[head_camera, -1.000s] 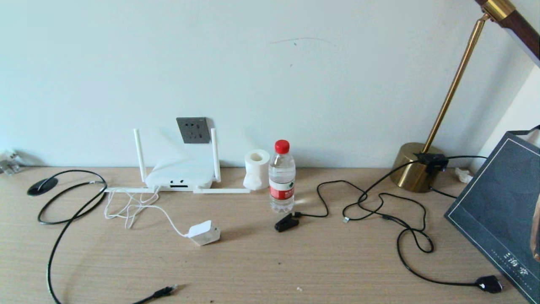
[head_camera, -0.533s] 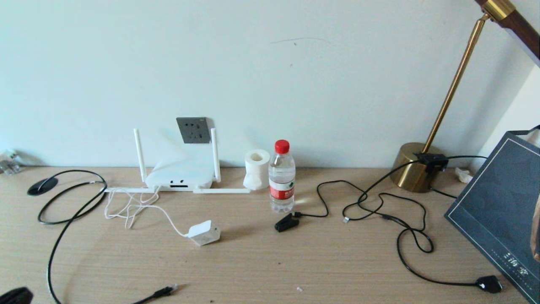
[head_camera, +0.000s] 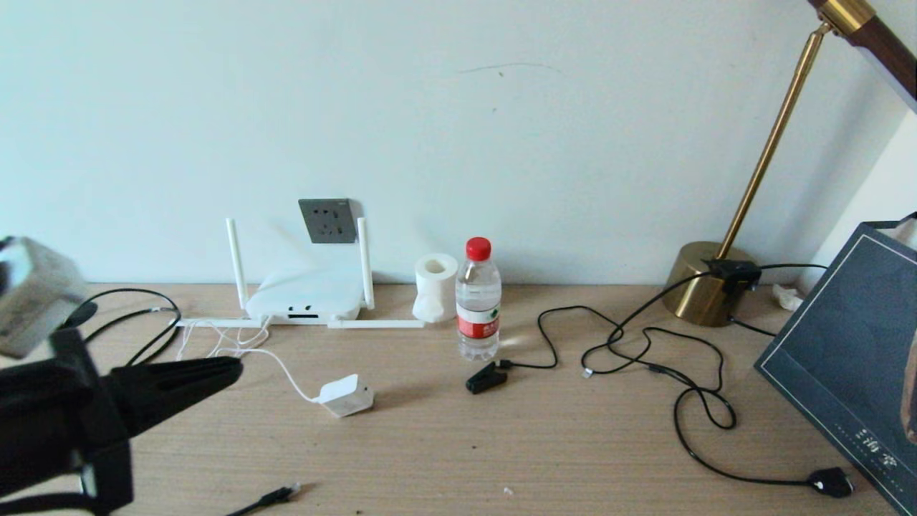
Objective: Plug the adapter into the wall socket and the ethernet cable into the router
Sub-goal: Pick up plug
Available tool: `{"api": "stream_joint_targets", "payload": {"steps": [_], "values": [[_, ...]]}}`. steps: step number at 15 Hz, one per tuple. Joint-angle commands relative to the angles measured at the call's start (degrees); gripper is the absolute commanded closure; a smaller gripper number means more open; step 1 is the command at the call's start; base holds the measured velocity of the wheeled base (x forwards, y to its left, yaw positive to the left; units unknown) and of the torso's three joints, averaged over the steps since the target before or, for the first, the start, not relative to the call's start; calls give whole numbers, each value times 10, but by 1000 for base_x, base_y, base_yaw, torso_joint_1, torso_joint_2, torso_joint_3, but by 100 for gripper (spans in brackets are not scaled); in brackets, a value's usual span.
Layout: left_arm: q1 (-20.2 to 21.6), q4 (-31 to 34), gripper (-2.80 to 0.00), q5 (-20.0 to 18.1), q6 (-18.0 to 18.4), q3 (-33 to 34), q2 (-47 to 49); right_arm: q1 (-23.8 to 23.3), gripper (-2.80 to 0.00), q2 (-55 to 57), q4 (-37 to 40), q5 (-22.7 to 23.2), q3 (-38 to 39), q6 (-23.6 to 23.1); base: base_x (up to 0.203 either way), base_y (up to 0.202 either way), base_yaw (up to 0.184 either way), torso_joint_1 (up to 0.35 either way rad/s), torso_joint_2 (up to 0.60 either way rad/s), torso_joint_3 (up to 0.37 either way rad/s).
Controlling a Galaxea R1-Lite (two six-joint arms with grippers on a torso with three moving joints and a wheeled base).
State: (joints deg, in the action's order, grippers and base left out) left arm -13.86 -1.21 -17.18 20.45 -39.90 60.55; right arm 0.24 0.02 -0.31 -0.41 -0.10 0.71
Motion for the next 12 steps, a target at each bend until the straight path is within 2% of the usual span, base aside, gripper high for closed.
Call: {"api": "stream_joint_targets", "payload": {"steps": [1,6,7,8,10,12], "values": [[-2,0,0,-16,102,-36,138,0,0,1,0,0,0,0,0,0,0,0,0,0],[7,7,0,-59,236,-122,288,0,0,0,0,0,0,0,0,0,0,0,0,0],[11,9,0,-79,259,-132,308,0,0,0,0,0,0,0,0,0,0,0,0,0],[23,19,0,-108,301,-145,328,0,0,1,0,0,0,0,0,0,0,0,0,0],[58,99,0,-134,405,-193,354,0,0,0,0,0,0,0,0,0,0,0,0,0],[89,203,0,-139,474,-241,371,0,0,0,0,0,0,0,0,0,0,0,0,0]]}}
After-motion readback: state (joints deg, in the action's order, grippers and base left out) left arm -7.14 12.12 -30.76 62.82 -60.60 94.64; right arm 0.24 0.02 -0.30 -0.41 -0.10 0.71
